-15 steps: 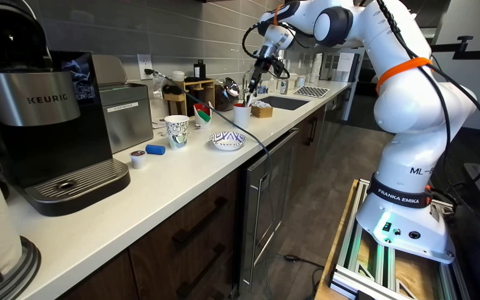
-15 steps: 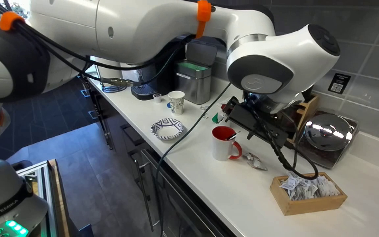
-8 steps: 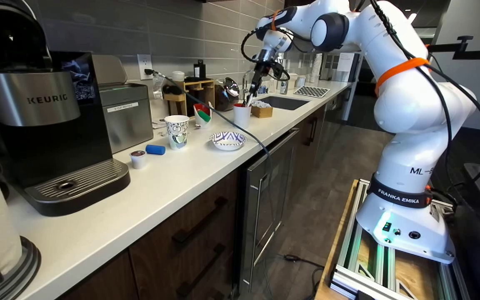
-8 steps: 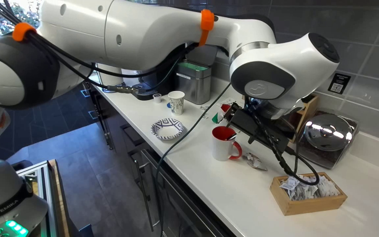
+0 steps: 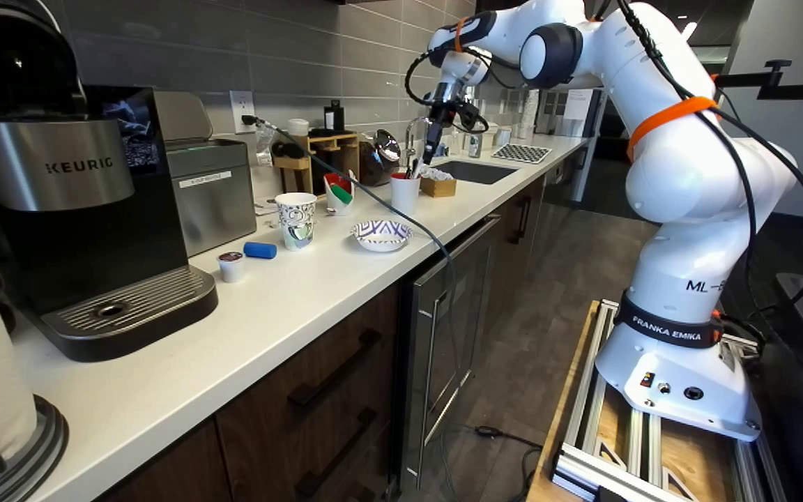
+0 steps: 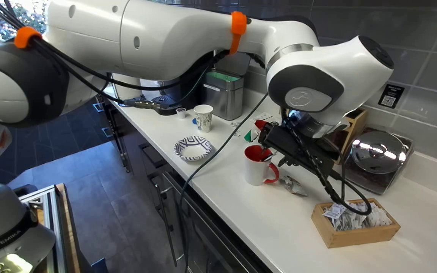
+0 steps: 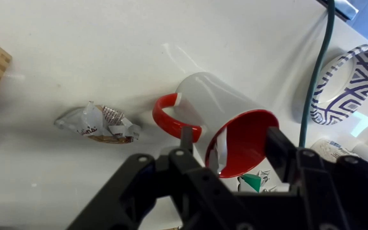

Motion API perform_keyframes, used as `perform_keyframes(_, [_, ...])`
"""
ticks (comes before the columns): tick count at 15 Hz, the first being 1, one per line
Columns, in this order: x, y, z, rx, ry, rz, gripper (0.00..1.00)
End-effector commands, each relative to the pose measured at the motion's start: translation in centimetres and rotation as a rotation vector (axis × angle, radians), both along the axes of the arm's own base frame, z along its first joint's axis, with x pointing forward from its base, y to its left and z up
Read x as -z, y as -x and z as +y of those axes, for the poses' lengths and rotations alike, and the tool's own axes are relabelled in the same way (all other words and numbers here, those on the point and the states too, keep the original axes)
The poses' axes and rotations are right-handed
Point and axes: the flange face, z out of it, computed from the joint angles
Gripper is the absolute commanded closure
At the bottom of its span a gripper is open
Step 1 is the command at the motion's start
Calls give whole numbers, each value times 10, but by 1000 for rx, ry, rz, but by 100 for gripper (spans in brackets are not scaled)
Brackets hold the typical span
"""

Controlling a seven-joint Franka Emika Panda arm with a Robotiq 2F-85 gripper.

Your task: Remove the straw from the cup

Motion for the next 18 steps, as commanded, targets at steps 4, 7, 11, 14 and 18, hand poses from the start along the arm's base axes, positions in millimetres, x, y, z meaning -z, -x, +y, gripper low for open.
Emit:
perform_keyframes(4, [-9,-9,0,4,21,-24,39])
perform_keyframes(7, [-10,-11,2,-3,23,-23,47])
perform_keyframes(11, [-8,-13,5,-10,25,-21,51])
perform_keyframes(14, [-7,-15,7,-13,27,-21,74])
perform_keyframes(18, [-9,-14,6,-14,31,-20,100])
